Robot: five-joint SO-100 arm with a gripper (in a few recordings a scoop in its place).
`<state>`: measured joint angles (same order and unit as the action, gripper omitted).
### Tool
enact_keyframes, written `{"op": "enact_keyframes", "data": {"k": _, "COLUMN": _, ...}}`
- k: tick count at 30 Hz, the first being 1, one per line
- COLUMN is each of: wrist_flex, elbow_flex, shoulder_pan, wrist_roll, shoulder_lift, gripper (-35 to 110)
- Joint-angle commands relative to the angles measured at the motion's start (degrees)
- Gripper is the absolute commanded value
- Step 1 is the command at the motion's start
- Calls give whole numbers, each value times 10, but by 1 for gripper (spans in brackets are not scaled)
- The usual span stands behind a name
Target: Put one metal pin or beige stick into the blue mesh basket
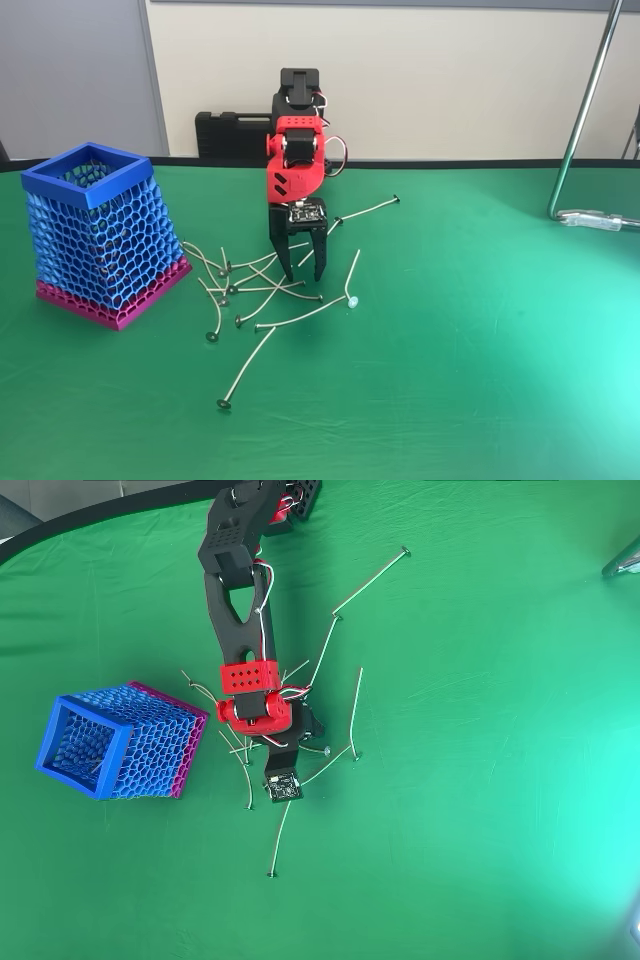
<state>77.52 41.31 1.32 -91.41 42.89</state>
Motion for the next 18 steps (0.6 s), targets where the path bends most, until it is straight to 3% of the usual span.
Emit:
{"op": "enact_keyframes", "data": {"k": 1, "wrist_flex": -4, "elbow_flex": 4, "shoulder_pan": 1, "wrist_roll": -2, "shoulder_lift": 4, "gripper": 21}}
{"op": "enact_keyframes", "data": {"k": 18, "wrist_flex": -5, "elbow_flex": 11, "shoulder_pan": 6, "wrist_roll": 1, "shoulder_lift": 1, "gripper": 12}}
